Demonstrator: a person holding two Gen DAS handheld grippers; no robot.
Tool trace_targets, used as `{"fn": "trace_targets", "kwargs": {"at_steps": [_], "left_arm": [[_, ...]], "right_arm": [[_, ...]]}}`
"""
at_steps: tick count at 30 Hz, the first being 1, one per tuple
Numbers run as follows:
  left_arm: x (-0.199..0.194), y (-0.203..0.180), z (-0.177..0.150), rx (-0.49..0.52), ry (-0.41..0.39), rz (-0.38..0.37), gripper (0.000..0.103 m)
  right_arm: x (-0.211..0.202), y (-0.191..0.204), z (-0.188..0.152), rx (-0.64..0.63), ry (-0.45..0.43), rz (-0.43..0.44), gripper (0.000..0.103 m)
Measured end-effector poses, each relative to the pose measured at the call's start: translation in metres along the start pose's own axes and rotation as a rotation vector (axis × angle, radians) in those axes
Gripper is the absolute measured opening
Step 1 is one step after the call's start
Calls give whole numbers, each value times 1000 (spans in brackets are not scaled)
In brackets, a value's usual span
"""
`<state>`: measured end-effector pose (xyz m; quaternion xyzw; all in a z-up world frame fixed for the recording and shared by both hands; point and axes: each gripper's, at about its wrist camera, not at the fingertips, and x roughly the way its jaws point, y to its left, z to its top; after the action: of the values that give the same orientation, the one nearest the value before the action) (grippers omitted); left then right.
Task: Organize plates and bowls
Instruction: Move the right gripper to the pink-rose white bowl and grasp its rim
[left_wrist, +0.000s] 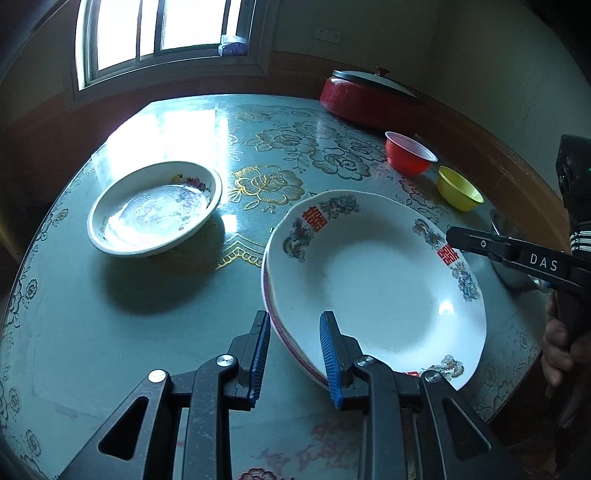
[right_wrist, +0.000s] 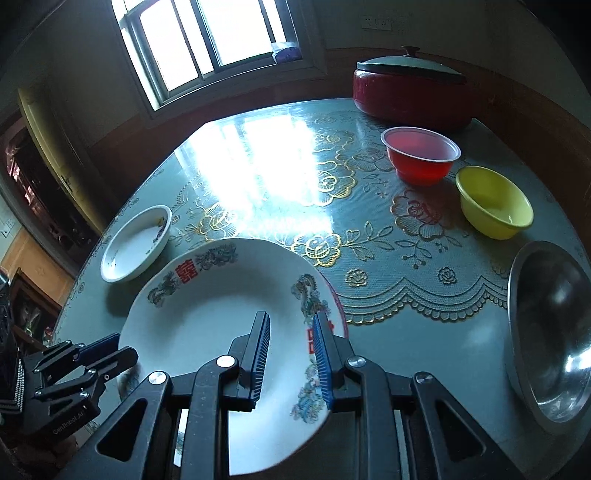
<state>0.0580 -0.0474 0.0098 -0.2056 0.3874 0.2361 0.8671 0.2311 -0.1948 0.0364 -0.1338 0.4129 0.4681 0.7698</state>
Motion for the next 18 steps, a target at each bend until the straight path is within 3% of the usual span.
{"fn": "trace_targets", "kwargs": {"at_steps": [4, 10, 18], "left_arm": [[-9, 23, 2, -30, -18, -39, 29], [-15, 66, 0, -94, -16, -22, 29], [-22, 129, 3, -200, -22, 23, 29]], "right_arm": [[1, 15, 7, 27, -13, 62, 23], [21, 53, 20, 37, 23, 230, 23], [69, 115, 37, -5, 126, 328, 23]]}}
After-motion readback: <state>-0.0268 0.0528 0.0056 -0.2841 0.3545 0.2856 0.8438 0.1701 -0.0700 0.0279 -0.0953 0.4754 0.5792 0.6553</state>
